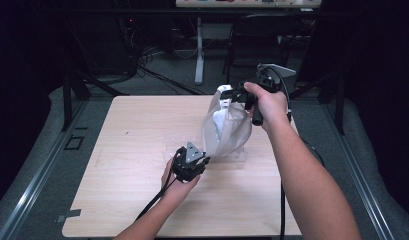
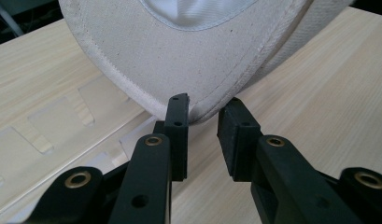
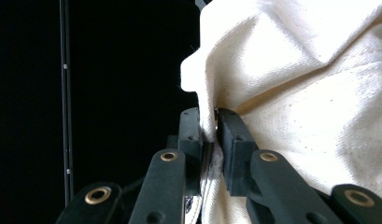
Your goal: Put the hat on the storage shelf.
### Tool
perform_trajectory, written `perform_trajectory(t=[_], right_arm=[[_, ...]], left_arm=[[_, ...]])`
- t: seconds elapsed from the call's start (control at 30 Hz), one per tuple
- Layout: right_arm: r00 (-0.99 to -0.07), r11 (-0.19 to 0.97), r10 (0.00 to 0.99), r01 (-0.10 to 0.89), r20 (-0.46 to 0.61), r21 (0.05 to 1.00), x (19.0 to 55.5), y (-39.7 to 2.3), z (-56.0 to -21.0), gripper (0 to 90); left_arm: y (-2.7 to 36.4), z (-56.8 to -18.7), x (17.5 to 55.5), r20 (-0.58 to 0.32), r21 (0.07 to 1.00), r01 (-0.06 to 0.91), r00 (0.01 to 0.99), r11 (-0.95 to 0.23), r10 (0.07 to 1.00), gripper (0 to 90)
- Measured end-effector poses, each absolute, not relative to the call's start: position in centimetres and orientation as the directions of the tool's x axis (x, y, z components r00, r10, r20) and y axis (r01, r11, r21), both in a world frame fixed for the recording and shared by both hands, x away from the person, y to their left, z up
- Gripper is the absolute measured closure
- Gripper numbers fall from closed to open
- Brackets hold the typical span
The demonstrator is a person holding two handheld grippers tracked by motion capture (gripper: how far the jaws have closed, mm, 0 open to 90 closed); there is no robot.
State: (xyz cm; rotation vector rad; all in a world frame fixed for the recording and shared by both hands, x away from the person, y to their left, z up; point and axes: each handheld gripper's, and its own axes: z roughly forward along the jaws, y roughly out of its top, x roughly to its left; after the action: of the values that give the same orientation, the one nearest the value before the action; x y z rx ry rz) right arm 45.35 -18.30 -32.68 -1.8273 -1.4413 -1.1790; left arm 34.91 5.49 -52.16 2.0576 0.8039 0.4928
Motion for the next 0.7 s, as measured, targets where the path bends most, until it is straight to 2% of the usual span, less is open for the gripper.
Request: perform_trajectory(t=[0.27,0.7], right_arm=[[0.037,-0.276,0.493,0.954,0.869,0.116,45.2,-18.1,-32.1,81.0],[0.032,-0.269,0.491,0.956,0.871,0.116,45.5,-17.6,-32.4,80.8]], left_arm=[[6.4,-51.9,35.3,0.022,0.833,0.367,0.726,-0.415,0.688,78.3],[7.5,-52.5,35.9,-0.085,0.842,0.42,0.723,-0.338,0.686,78.9]])
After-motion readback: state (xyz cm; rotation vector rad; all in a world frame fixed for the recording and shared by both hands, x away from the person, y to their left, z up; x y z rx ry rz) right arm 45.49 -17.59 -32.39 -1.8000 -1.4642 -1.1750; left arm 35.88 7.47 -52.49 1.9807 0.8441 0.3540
